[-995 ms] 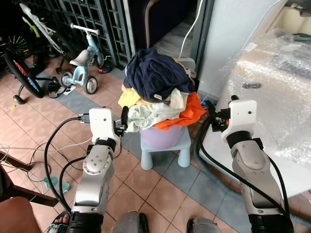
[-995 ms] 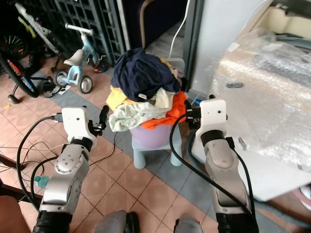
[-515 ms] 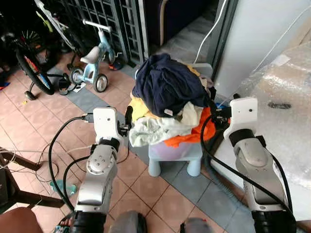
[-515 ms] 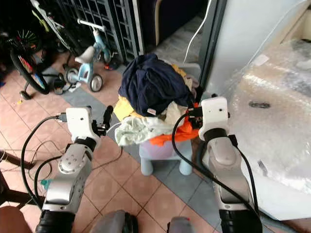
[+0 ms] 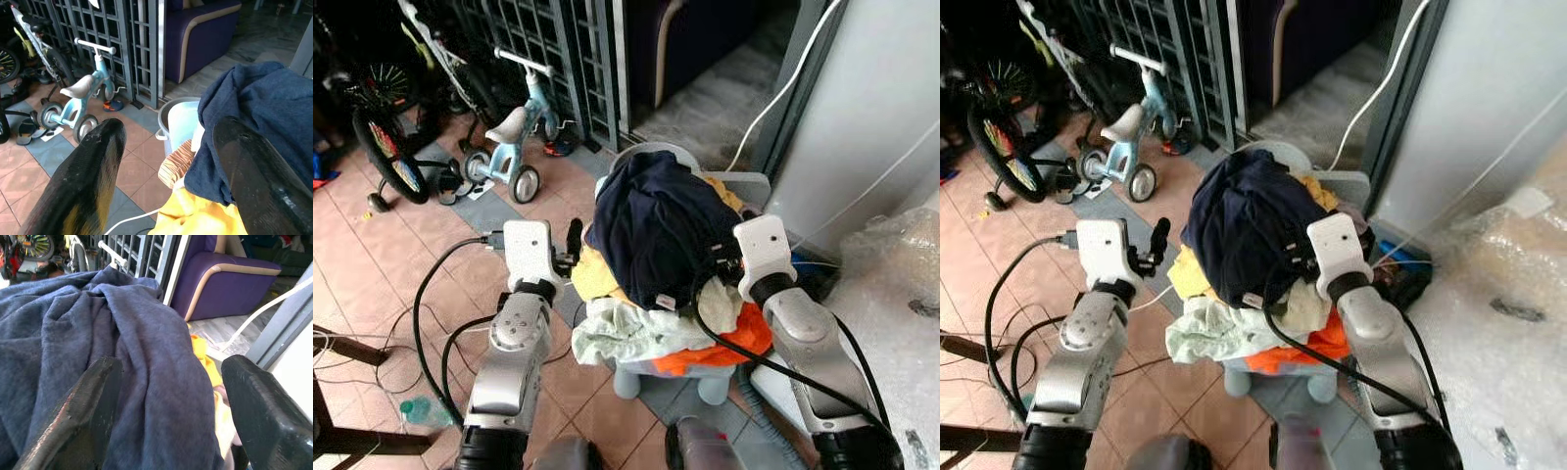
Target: Clothes washing
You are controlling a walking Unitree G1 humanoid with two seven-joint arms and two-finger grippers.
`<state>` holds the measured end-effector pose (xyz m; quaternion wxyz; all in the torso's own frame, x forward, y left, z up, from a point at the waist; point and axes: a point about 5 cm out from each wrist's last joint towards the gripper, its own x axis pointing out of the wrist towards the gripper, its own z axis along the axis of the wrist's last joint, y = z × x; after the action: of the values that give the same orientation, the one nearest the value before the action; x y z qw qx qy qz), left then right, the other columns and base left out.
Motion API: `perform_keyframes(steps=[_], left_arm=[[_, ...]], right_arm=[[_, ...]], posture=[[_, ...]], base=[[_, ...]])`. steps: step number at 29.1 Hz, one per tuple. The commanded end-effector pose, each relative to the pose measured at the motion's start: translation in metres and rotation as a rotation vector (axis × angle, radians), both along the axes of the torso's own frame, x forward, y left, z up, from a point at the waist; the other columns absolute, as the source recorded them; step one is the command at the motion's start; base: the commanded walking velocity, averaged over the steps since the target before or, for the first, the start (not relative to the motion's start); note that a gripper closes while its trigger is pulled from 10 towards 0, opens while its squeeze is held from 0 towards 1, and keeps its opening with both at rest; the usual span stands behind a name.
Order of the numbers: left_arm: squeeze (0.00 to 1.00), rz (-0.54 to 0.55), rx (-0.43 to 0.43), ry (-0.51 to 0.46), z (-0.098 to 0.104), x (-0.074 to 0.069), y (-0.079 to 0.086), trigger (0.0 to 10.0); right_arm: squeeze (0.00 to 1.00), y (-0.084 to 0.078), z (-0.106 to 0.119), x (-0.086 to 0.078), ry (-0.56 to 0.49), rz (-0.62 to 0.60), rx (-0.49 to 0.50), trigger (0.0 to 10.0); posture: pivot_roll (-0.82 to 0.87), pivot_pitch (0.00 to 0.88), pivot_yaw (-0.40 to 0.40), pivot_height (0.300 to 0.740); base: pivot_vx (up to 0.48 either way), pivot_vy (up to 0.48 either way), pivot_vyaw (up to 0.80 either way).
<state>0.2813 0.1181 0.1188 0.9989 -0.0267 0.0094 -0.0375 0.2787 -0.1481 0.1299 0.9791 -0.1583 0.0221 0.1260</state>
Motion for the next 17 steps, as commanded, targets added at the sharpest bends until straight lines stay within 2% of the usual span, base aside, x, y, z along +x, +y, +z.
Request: perform_keyframes(steps=[1,4,11,13,14,15,16,17], left_arm=[[0.0,0.029,-0.016,0.034,-0.006,-0.004,0.008,10.0],[0.0,0.022,-0.011,0.028,-0.005,-0.004,0.007,10.0],[0.0,0.018,-0.011,0.03,-0.005,-0.004,0.006,10.0],[0.0,0.009,-0.011,0.033,-0.006,-0.004,0.004,10.0],[0.0,0.006,-0.011,0.033,-0.006,-0.004,0.004,10.0],[0.0,0.006,-0.011,0.033,-0.006,-0.004,0.003,10.0],[0.0,0.005,-0.011,0.034,-0.006,-0.004,0.003,10.0],[0.0,0.006,-0.009,0.034,-0.006,-0.003,0.004,10.0]], right_arm=[[0.0,0.012,-0.019,-0.002,0.124,0.084,-0.013,10.0],[0.0,0.015,-0.032,-0.006,0.204,0.141,-0.056,10.0],[0.0,0.016,-0.029,-0.005,0.197,0.153,0.013,10.0],[0.0,0.015,-0.036,-0.005,0.244,0.172,-0.024,10.0],[0.0,0.016,-0.041,-0.007,0.276,0.176,-0.021,5.0],[0.0,0.016,-0.042,-0.007,0.281,0.176,-0.018,5.0],[0.0,0.016,-0.043,-0.008,0.287,0.173,-0.018,0.0],[0.0,0.017,-0.048,-0.011,0.31,0.178,-0.033,0.0]], posture=[[-0.03,0.106,0.065,0.74],[-0.03,0.102,0.062,0.74],[-0.04,0.099,0.065,0.74],[-0.04,0.1,0.065,0.74],[-0.04,0.101,0.066,0.74],[-0.04,0.101,0.066,0.74],[-0.04,0.101,0.066,0.74],[-0.04,0.102,0.066,0.74]], base=[[0.0,0.0,0.0],[0.0,0.0,0.0],[0.0,0.0,0.0],[0.0,0.0,0.0],[0.0,0.0,0.0],[0.0,0.0,0.0],[0.0,0.0,0.0],[0.0,0.0,0.0]])
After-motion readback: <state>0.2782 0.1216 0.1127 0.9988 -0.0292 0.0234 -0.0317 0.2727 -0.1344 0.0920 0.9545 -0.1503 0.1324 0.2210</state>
